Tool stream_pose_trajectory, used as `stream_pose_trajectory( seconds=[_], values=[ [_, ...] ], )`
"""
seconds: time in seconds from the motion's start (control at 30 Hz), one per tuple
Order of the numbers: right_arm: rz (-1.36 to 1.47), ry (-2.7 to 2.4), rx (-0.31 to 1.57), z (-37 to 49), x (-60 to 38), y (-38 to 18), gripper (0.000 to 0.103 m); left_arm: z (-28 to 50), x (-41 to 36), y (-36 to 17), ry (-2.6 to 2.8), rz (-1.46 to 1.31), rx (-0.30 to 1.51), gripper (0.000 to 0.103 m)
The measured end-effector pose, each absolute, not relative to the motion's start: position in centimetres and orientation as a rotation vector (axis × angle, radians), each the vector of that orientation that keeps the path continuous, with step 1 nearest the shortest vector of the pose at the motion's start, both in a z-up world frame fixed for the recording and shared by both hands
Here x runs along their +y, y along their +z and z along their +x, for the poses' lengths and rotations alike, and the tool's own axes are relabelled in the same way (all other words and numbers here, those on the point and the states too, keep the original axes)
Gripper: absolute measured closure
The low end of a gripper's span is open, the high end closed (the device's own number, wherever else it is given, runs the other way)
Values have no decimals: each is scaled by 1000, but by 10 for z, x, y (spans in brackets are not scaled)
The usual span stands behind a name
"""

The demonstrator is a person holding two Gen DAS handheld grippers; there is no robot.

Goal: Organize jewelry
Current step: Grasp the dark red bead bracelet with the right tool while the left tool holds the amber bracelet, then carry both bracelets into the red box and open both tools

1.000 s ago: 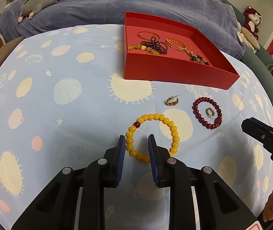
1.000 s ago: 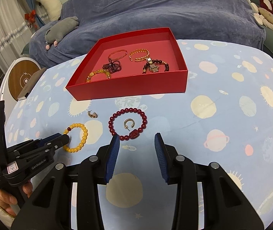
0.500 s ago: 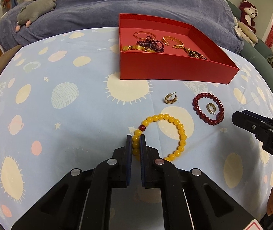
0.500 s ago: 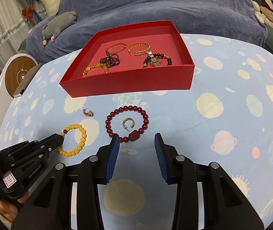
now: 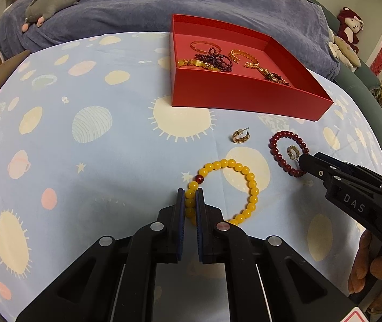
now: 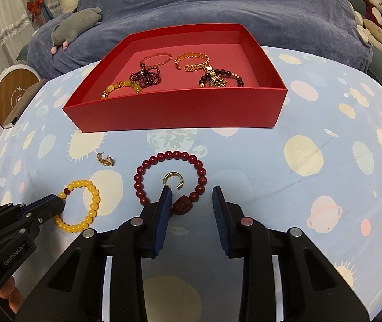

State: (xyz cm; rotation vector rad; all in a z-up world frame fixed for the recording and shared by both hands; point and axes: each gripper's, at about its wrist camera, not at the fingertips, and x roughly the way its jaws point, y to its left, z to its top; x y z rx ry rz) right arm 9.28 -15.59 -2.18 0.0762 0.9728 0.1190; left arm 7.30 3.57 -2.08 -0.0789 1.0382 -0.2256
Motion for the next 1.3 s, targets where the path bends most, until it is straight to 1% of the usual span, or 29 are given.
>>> stream_pose_trajectory(
  seconds=[0.1,0.43,0.47,0.5,0.57,0.6,0.83,1.23,1.27,1.3],
  values=[
    [54,116,968,88,-158,-23,80,73,36,-21,-228,-79,1040,97],
    [65,115,992,68,-174,-23,81,70,33,-21,-215,-62,1034,97],
    [59,114,991,67,-174,-23,82,70,33,-21,-212,-63,1034,97],
    [52,113,991,67,-173,-23,86,70,33,-21,-210,-64,1035,97],
    [44,115,994,66,-173,-23,88,71,34,-21,-208,-72,1039,97],
    [49,116,997,66,-173,-23,91,71,34,-20,-207,-77,1042,97],
    [84,106,982,65,-183,-14,92,71,36,-19,-211,-95,1055,97],
    [125,151,887,55,-185,30,92,65,30,7,-254,-115,1010,97],
    [128,153,879,54,-185,33,97,64,29,10,-260,-116,1006,97],
    [130,157,875,55,-185,36,96,64,28,12,-263,-116,1001,97]
  ],
)
